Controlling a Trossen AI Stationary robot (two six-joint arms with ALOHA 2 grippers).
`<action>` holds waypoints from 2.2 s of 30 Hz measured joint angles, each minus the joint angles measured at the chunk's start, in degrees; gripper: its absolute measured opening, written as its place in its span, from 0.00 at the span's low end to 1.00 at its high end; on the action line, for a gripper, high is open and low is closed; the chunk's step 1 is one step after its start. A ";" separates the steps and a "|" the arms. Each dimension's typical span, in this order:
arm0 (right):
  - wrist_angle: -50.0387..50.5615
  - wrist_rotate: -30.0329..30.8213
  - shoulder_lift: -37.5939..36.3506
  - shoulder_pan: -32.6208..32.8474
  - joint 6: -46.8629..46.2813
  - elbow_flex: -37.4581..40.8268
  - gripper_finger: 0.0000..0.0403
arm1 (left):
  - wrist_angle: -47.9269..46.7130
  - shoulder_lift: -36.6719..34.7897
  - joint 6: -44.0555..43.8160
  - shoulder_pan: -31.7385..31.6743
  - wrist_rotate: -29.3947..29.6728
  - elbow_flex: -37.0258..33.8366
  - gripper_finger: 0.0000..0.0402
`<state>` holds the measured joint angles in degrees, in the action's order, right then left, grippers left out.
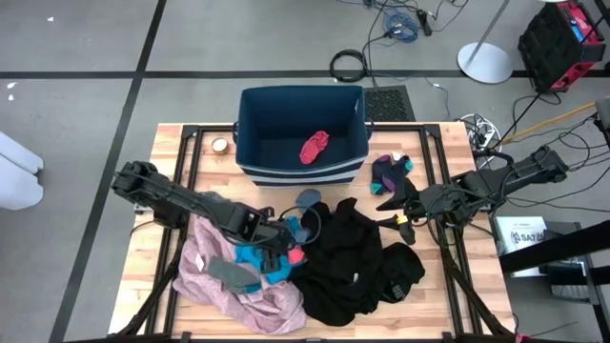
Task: Sort clothes
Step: Put the pink sock into the blue laundry bin
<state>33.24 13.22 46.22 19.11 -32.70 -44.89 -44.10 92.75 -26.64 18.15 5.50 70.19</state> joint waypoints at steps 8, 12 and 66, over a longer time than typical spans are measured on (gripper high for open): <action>0.00 0.00 0.00 0.00 -1.10 0.01 0.53 | -2.78 1.04 -1.43 -0.13 0.73 0.00 0.32; 0.00 0.00 0.00 0.00 -1.10 -0.01 0.53 | -2.90 2.20 -0.09 -0.18 -1.16 0.00 0.25; -22.55 -5.45 27.75 -7.56 29.84 -14.88 0.51 | 26.20 -4.66 30.32 -9.18 -5.81 11.69 0.03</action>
<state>10.68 7.76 73.96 11.56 -2.86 -59.77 -17.90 88.09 3.68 8.97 -0.32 81.89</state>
